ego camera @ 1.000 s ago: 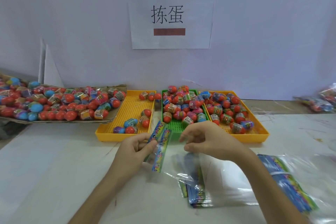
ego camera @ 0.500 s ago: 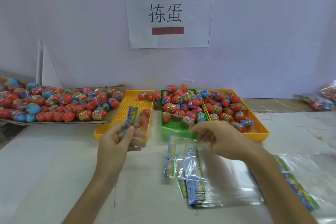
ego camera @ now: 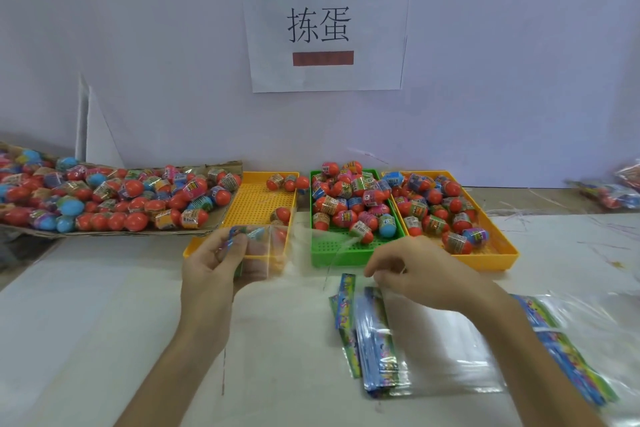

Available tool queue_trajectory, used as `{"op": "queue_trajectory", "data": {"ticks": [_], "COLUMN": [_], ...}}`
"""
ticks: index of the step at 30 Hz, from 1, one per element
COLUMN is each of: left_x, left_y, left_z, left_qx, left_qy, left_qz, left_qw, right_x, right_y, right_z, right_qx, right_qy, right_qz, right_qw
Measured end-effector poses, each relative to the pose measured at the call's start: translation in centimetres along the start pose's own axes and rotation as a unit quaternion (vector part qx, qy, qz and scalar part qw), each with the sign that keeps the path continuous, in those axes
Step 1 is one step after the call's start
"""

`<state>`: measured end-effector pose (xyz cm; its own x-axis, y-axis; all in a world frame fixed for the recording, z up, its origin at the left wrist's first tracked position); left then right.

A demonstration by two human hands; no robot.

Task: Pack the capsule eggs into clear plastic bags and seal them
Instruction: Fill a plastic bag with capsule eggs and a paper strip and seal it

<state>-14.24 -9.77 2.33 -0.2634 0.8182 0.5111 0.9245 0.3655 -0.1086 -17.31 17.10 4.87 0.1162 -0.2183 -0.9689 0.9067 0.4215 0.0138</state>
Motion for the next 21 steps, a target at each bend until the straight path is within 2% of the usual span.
{"op": "queue_trajectory", "data": {"ticks": [4, 8, 13, 17, 21], "left_x": [0.3, 0.8, 1.1, 0.9, 0.4], "left_y": [0.1, 0.3, 0.4, 0.4, 0.3], "left_z": [0.2, 0.1, -0.1, -0.4, -0.6], "left_qx": [-0.031, -0.058, -0.071, -0.046, -0.02], "left_qy": [0.016, 0.062, 0.094, 0.07, 0.026], "left_qz": [0.02, 0.047, 0.052, 0.027, 0.008], "left_qw": [0.999, 0.995, 0.992, 0.996, 0.999], "right_x": [-1.1, 0.0, -0.4, -0.7, -0.4], "right_y": [-0.1, -0.4, -0.5, -0.4, -0.3], "right_z": [0.0, 1.4, 2.9, 3.3, 3.6], "right_qx": [0.033, 0.011, -0.016, -0.008, 0.018], "right_qy": [-0.078, -0.085, -0.16, -0.329, -0.408], "right_qz": [-0.141, -0.126, -0.197, -0.169, -0.112], "right_qw": [0.986, 0.988, 0.967, 0.929, 0.906]}}
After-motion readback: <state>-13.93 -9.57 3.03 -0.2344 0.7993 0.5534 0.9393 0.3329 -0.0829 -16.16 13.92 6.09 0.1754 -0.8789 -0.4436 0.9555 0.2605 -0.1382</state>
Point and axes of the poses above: each hand's wrist, its own y-axis away from the middle knuckle, its own x-axis out of the palm, z = x × y, the point moved 5 cm from there along -y, towards the middle knuckle, and after that the axes turned 15 degrees about y, right-handed, at the moved point
